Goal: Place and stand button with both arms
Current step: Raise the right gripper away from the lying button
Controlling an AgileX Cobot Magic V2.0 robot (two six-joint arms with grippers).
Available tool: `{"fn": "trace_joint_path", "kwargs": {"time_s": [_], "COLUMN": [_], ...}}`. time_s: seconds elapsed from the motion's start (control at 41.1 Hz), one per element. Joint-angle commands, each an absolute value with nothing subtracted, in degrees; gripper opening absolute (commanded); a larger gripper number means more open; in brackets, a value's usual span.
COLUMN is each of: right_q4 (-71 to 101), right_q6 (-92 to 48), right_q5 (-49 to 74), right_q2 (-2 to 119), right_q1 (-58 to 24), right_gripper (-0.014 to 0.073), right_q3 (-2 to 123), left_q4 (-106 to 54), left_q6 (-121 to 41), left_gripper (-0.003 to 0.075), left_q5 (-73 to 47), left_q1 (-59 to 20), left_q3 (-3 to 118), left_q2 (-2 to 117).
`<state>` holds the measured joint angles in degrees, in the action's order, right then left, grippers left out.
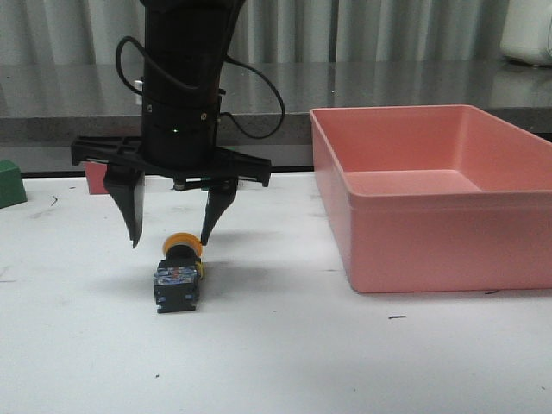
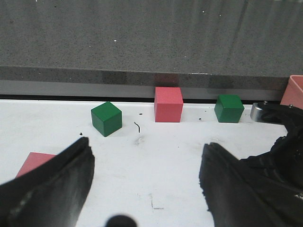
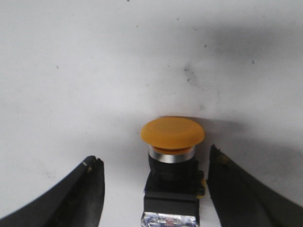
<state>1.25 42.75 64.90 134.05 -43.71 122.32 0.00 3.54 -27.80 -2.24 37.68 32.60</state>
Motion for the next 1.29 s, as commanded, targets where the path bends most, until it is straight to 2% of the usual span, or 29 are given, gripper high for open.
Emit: {"fn": "trace_joint_path", "kwargs": {"time_s": [0.0,0.268,0.389,0.657,0.9,1.265], "right_q4": [-2.14,-7.14,-7.91,-6.88,-6.53,-6.42], "right_q6": [40.34,23.48,16.87,10.28,9.86,5.64], "right_q5": [66.80,71.77,71.32,59.49,50.50,47.80], "right_q2": [128.57,120.28,114.80,96.56,79.23,55.03], "right_q1": [-43.69,-43.69,-43.61,-42.90,-42.90,-42.95], "right_gripper": [0.0489,0.0489,0.0489,0.0489,0.0489,0.0489], "right_q3": [125.74,125.35,120.84,98.50,78.81,60.07], "left_q4": [0.00,0.00,0.00,0.00,0.00,0.00], "left_q6": [3.77,3.77,3.77,3.77,3.77,3.77], "left_gripper": [0.0472,0.0472,0.0472,0.0472,0.0472,0.0472], "left_q5": [-23.26,-23.26,-23.26,-23.26,-23.26,-23.26], "left_q1": [-2.15,-2.15,-2.15,-2.15,-2.15,-2.15], "left_q3": [39.64,39.64,39.64,39.64,39.64,39.64], "left_q2": [33.03,33.03,33.03,33.03,33.03,33.03]}}
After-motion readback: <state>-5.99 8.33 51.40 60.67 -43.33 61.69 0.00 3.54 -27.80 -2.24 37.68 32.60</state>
